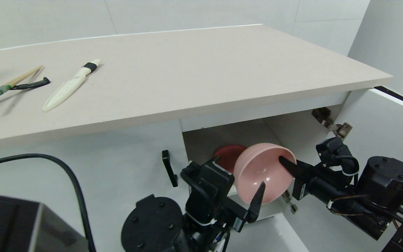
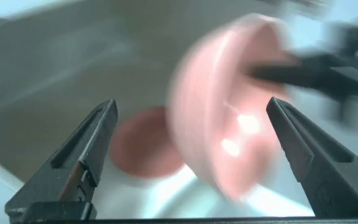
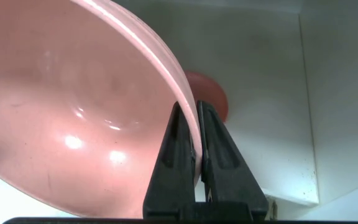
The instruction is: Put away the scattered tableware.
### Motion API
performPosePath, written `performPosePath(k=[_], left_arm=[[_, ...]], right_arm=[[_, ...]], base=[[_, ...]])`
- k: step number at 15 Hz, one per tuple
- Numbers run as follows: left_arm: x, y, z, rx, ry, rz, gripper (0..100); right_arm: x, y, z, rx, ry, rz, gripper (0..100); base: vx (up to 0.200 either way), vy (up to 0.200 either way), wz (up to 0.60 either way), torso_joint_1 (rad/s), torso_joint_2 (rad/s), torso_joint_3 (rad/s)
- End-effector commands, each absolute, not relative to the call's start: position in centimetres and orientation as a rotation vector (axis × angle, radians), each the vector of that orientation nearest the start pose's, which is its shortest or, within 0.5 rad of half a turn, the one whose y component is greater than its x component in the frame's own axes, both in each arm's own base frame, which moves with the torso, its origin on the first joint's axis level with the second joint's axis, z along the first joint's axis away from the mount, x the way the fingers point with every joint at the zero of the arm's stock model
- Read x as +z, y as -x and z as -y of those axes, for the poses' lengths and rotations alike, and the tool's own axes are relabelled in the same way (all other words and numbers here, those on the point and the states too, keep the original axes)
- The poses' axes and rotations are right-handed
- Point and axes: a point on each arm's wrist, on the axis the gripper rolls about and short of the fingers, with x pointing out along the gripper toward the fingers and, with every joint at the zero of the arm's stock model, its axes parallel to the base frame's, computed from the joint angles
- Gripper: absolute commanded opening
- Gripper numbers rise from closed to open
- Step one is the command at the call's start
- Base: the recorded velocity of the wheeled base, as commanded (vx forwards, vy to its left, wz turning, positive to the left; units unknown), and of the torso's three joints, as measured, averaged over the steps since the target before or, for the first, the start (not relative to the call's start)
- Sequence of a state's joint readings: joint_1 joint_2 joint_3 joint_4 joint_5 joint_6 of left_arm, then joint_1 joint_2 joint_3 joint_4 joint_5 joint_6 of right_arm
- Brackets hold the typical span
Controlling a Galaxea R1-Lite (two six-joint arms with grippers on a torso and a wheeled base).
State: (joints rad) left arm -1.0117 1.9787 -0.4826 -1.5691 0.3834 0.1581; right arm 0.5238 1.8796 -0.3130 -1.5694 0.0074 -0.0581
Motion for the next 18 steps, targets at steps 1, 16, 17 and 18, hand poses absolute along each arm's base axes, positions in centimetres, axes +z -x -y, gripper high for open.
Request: performPosePath(k=[1,16,17,18], left_arm=[[13.1,-15.3,23.2,-0.688,-0.064,0.123,100],[18.4,-7.1,6.1,-1.016,-0.014,0.431,100],[19.0,-6.0,4.6,-0.926,-0.018,0.501,100],[19.3,-5.0,3.6,-0.867,-0.021,0.544,100]], right_arm=[[10.9,-23.3,-13.5,0.532,0.059,0.008,0],[8.5,-23.4,-12.0,0.488,-0.115,-0.157,0],[9.1,-23.5,-12.2,0.525,-0.195,-0.151,0],[9.3,-23.6,-12.3,0.564,-0.229,-0.156,0]], base=[[0.0,0.0,0.0,0.0,0.0,0.0],[0.0,0.0,0.0,0.0,0.0,0.0],[0.0,0.0,0.0,0.0,0.0,0.0],[0.0,0.0,0.0,0.0,0.0,0.0]])
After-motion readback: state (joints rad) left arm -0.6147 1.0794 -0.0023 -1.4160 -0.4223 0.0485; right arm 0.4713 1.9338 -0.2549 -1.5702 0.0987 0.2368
